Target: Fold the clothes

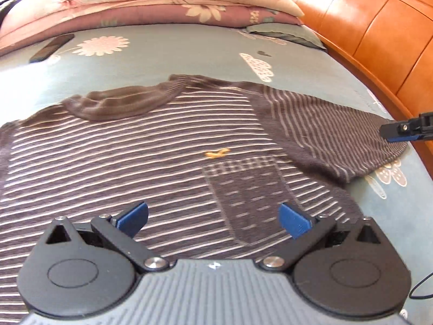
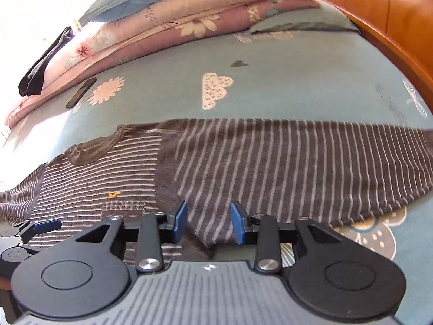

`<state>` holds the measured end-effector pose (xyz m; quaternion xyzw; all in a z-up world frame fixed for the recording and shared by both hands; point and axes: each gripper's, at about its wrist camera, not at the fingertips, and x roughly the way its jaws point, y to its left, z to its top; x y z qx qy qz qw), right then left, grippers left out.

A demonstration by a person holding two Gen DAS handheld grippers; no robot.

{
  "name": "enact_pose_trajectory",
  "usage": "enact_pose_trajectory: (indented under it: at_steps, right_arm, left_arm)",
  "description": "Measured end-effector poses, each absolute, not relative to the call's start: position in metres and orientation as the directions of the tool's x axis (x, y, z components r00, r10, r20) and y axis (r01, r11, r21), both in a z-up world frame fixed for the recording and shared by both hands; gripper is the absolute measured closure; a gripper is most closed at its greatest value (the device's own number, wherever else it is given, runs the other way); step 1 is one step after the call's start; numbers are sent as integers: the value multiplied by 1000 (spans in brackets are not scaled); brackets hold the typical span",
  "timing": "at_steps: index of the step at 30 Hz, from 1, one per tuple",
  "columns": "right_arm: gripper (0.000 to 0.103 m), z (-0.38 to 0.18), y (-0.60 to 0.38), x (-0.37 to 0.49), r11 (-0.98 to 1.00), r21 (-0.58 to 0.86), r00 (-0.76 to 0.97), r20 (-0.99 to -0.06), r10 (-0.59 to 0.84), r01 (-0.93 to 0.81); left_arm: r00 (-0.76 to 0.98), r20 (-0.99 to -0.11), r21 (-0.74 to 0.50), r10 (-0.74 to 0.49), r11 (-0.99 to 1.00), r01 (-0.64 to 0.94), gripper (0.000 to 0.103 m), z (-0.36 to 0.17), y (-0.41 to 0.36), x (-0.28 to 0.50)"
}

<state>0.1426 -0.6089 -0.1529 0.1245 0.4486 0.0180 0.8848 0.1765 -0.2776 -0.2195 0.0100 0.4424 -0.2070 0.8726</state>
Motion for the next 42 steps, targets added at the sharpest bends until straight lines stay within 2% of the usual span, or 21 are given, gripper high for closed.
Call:
enact_pose_trajectory:
  at_steps: [2, 8, 13, 18, 35, 39, 42]
  right_arm:
    - [75, -144, -576, 160, 976, 210, 621, -773, 129, 58]
    - [75, -151, -484, 246, 987, 161, 683, -723, 106, 17]
    - [75, -194, -431, 333, 989, 131, 629, -775, 64, 61]
    - [75, -232, -413, 369, 992, 66, 586, -810, -9, 107]
    - [68, -249, -411, 394, 984, 65, 541, -840, -34, 163]
    - [65, -250, -413, 394, 984, 76, 542, -840, -24, 162]
    - [58, -250, -413, 395, 986, 68, 544, -839, -28, 155]
  left_arm:
    - [534, -773, -151, -342, 917, 369, 1, -215, -252, 176]
    - [580, -766, -54, -277, 927, 371, 1, -214, -179, 178]
    - [573, -776, -97, -265, 947, 306, 1, -225, -133, 184]
    - [548, -789, -164, -278, 955, 248, 1, -239, -107, 191]
    - [479, -813, -192, -332, 929, 317, 1, -255, -130, 211]
    - [474, -822, -166, -315, 929, 330, 1, -262, -138, 210]
    - [478, -824, -142, -305, 927, 347, 1, -265, -141, 210]
